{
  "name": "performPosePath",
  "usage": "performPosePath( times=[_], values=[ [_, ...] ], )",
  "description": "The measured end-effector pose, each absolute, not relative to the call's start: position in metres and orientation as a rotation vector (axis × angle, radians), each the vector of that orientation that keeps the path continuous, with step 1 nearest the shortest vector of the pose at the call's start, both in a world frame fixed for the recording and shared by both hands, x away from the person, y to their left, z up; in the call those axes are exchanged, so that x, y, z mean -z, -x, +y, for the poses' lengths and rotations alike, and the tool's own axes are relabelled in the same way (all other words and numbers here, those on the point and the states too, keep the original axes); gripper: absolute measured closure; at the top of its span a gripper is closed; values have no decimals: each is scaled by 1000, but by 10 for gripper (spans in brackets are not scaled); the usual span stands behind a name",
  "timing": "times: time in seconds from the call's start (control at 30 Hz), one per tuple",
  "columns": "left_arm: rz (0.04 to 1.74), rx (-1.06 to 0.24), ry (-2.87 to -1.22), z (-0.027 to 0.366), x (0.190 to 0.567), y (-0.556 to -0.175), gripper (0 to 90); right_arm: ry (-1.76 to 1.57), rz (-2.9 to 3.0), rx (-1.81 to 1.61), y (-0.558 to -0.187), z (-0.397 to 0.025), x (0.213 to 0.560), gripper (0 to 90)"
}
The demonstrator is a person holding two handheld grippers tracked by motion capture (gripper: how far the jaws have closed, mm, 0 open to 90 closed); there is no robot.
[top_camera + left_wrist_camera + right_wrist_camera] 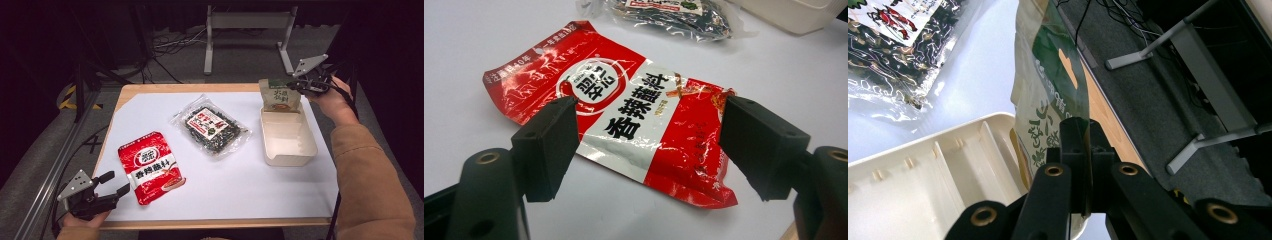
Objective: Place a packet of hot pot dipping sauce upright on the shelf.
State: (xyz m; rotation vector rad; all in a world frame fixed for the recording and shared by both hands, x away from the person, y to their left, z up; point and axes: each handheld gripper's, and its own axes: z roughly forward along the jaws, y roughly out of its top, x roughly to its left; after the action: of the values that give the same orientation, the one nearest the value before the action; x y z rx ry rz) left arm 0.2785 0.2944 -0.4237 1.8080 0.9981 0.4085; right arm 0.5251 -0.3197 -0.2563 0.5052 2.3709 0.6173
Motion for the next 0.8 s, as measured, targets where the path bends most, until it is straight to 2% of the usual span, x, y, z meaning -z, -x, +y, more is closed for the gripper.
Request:
performPosePath(
  times=[0.8],
  values=[
    [992, -407, -1806, 293, 423, -279, 244, -707, 2403, -597, -534, -337, 279, 880]
  ],
)
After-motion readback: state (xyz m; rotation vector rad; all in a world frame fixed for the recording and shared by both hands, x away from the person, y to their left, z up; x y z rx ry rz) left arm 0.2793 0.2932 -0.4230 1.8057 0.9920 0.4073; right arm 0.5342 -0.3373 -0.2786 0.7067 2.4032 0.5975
